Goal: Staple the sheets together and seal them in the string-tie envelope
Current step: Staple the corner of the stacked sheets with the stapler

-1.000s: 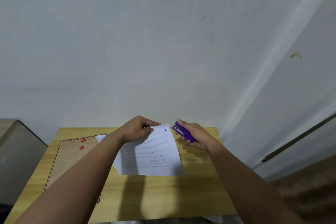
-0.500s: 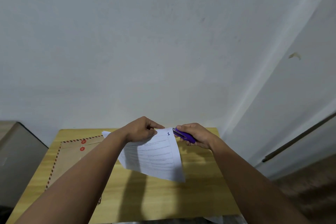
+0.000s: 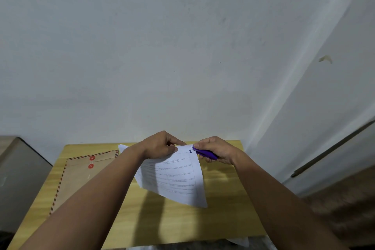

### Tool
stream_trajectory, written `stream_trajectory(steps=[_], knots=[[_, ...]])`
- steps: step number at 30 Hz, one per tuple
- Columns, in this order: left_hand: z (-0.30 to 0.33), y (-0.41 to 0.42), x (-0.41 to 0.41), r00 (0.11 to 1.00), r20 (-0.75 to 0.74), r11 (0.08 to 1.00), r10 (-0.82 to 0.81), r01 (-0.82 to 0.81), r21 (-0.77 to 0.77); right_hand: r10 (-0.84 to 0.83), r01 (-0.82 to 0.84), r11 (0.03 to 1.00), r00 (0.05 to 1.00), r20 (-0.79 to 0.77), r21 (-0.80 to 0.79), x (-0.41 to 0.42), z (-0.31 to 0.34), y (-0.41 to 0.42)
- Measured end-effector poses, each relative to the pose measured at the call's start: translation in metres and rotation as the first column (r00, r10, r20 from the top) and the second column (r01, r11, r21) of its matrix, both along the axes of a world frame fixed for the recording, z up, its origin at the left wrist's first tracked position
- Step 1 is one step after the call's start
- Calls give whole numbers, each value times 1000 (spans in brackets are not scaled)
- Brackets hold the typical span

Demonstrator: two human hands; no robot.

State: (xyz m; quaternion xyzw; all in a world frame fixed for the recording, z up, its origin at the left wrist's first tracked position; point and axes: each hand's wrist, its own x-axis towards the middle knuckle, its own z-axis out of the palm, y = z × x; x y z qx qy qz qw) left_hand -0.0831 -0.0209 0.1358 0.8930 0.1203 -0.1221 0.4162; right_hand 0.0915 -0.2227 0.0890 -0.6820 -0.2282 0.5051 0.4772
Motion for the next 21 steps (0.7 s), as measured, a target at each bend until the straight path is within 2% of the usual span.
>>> stream_trajectory(steps=[14, 21], knots=[[-1, 0, 2, 1000, -8, 1000, -13, 13, 1, 112, -110, 993, 993, 44, -46, -1, 6, 4], [4, 0, 4, 1000, 26, 996, 10, -8, -84, 96, -95, 995, 994, -52, 23, 1, 9, 4]])
